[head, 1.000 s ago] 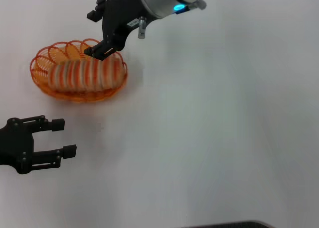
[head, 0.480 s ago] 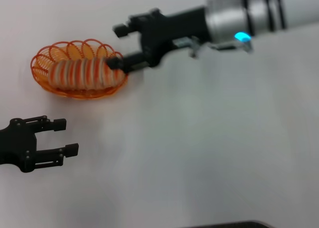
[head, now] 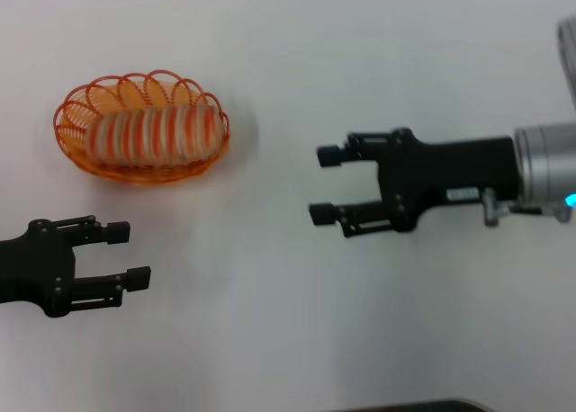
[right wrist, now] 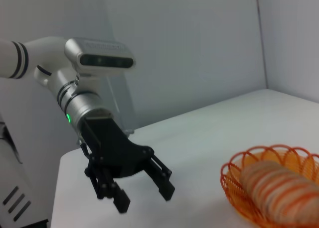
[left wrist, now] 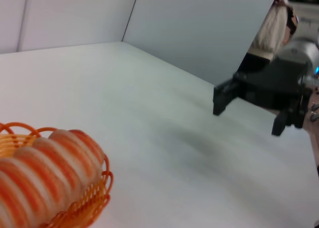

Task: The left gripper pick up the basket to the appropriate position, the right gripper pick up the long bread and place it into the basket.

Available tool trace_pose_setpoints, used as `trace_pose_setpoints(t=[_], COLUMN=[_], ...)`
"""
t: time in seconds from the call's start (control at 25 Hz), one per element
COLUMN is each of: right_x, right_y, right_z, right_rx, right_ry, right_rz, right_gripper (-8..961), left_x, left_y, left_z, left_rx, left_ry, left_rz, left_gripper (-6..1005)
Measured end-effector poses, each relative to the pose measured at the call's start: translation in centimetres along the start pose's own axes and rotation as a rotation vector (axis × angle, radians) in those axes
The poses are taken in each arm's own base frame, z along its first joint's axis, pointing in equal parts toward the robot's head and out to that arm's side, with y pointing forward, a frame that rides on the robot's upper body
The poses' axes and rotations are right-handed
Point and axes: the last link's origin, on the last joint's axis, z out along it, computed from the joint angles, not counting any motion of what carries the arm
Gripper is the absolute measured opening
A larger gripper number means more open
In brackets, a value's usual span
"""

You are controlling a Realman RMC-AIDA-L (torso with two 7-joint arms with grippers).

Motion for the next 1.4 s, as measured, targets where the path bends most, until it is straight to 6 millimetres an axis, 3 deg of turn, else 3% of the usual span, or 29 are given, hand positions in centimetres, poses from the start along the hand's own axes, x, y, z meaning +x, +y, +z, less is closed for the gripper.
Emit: trace_pose_setpoints(t=[0.24,0.56,1.4], right_x=[3.5,6.3,6.8], right_y=[1.2,2.1,2.2], right_z=[-1.5,-3.0,-3.2], right_rx=[0.029,0.091,0.084], right_ry=[-0.025,-0.044,-0.016], right_rz=[0.034,0.043,0.048], right_gripper=[826,826,826], left_x=[0.2,0.4,-0.6], left_y=[0.0,0.0,0.0], left_z=[0.3,0.5,0.8], left_rx=[-0.010,-0.012,0.007], left_ry=[0.005,0.018,0.016], left_rz=[-0.027,-0.048,-0.088], left_gripper=[756,757,757])
